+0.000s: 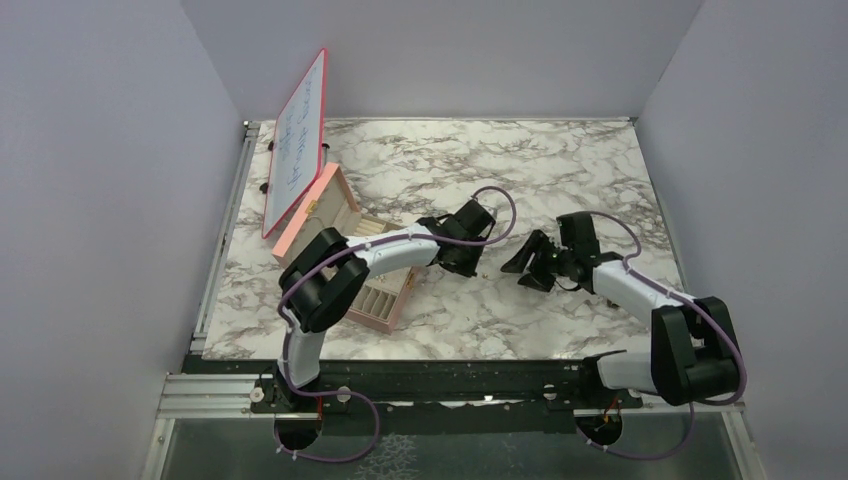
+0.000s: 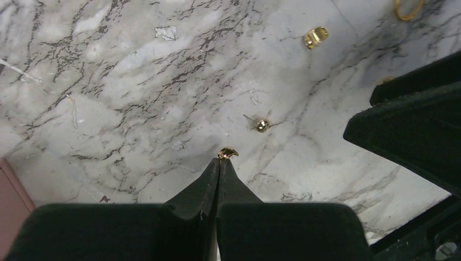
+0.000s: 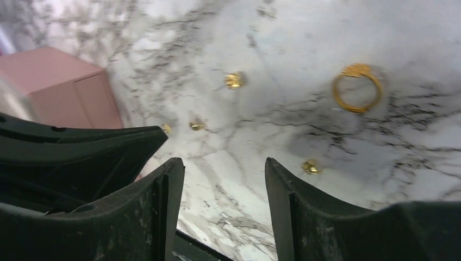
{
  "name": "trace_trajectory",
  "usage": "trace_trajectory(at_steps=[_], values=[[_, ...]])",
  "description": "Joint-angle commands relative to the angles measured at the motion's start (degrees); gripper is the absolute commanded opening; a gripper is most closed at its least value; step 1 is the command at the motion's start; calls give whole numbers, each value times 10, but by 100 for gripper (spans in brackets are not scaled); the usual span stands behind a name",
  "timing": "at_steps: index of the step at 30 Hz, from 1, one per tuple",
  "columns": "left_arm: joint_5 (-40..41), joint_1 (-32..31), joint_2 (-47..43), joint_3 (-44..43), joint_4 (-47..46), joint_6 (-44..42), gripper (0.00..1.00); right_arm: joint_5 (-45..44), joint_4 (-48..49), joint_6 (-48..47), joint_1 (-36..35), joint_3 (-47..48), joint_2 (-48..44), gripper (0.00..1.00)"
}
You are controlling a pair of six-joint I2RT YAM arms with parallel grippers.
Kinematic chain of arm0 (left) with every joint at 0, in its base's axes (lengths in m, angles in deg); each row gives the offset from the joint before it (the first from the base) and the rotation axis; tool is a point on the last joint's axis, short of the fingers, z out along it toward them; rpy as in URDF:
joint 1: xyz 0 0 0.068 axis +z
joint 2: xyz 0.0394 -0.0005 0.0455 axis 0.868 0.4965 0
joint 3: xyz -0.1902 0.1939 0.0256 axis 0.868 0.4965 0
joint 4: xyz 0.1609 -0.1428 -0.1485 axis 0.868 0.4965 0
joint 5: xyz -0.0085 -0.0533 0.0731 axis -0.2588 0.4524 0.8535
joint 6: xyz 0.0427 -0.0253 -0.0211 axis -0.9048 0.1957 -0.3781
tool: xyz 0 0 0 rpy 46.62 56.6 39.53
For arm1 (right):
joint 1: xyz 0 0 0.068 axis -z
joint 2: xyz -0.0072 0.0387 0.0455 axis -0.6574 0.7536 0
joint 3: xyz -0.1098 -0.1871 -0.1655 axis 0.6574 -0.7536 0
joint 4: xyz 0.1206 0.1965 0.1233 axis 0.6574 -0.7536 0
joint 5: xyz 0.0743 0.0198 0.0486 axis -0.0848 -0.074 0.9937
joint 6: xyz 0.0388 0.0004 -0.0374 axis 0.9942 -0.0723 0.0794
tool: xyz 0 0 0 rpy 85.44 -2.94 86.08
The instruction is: Organize the mixed jewelry
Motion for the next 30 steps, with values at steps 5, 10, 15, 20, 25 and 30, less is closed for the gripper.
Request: trace_trajectory(at_steps=[5, 10, 15, 20, 25, 30], values=[[-59, 15, -127, 75, -139, -47, 0, 130, 113, 27, 0, 13, -70, 74], [-46, 17, -206, 154, -259, -103, 0, 167, 135, 108, 0, 49, -84, 77], [-14, 17, -288, 234, -391, -185, 0, 208, 56, 163, 0, 134, -63, 72], [13, 16, -302, 238, -433, -293, 0, 283, 115, 244, 0, 139, -59, 70], [34, 15, -312, 267, -536, -369, 0, 317, 112, 275, 0, 157, -42, 69], [-1, 15, -312, 283, -570, -414, 0, 311, 181, 362, 0, 118, -60, 63]])
